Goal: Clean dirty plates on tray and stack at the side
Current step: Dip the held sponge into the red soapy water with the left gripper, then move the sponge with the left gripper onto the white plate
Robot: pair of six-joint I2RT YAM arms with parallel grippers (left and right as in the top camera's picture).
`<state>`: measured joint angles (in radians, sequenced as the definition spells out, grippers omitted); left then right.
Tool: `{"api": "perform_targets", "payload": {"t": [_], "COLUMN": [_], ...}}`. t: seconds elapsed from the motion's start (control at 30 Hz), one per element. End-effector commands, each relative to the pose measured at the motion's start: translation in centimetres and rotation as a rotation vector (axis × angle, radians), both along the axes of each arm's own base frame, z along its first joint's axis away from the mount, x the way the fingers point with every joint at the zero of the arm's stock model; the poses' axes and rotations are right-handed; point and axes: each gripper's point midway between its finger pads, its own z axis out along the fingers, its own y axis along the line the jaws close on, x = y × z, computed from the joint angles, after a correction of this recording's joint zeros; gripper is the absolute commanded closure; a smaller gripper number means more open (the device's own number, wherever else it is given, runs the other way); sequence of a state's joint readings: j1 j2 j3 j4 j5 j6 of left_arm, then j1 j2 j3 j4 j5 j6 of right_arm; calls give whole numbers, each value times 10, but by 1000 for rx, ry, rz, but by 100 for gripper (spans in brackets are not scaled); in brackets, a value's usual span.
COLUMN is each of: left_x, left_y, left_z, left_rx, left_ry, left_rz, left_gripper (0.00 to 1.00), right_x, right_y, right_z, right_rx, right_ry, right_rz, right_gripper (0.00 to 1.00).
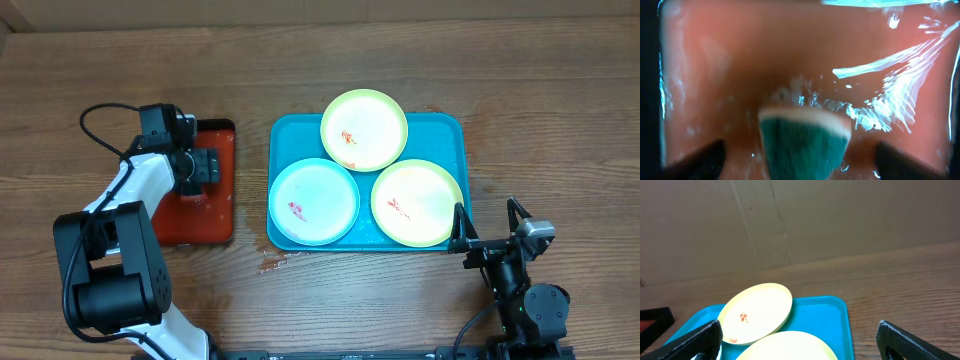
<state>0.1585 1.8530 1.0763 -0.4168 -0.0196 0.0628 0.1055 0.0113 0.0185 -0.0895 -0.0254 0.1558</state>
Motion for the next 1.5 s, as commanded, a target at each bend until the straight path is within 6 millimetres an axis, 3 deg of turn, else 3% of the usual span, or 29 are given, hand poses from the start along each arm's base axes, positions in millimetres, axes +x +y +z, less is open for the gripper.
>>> {"api": "perform_targets", "payload": {"t": [0.0, 0.07, 0.17, 0.3, 0.37, 0.53, 0.87, 0.93, 1.03, 1.17, 1.27, 1.33, 1.47], "left_x": [-7, -14, -17, -11, -6, 6, 5, 3, -5, -20, -29, -26, -18], "left_y": [-4, -5, -5, -4, -3, -1, -2, -7, -6, -2, -1, 0, 0], "left_z": [-6, -8, -9, -5, 1, 31, 115, 121, 102, 44, 33, 51, 130], "left_rx": [-39, -47, -45, -42, -41, -42, -55, -84, -77, -76, -92, -92, -104], "left_ry": [43, 74, 84, 69, 59, 64, 132, 142, 181, 219, 235, 234, 167], "left_rz": [47, 58, 58, 58, 58, 59, 59, 63, 67, 96, 151, 153, 173], "left_gripper": [0, 6, 34, 78, 95, 96, 96, 96, 96, 96, 96, 96, 96], "right_x": [0, 0, 0, 0, 0, 0, 0, 0, 0, 0, 0, 0, 0], "right_y": [0, 0, 0, 0, 0, 0, 0, 0, 0, 0, 0, 0, 0], "right_z": [-2, -2, -2, -2, -2, -2, -2, -2, -2, -2, -2, -2, -2], "right_rx": [-6, -6, -6, -6, -6, -6, -6, -6, -6, -6, -6, -6, -6], "right_ry": [-5, -5, -5, -5, -5, -5, -5, -5, -5, -5, -5, -5, -5], "right_rz": [-2, -2, -2, -2, -2, -2, -2, -2, -2, -2, -2, -2, -2], "right_gripper": [0, 0, 0, 0, 0, 0, 0, 0, 0, 0, 0, 0, 0]}}
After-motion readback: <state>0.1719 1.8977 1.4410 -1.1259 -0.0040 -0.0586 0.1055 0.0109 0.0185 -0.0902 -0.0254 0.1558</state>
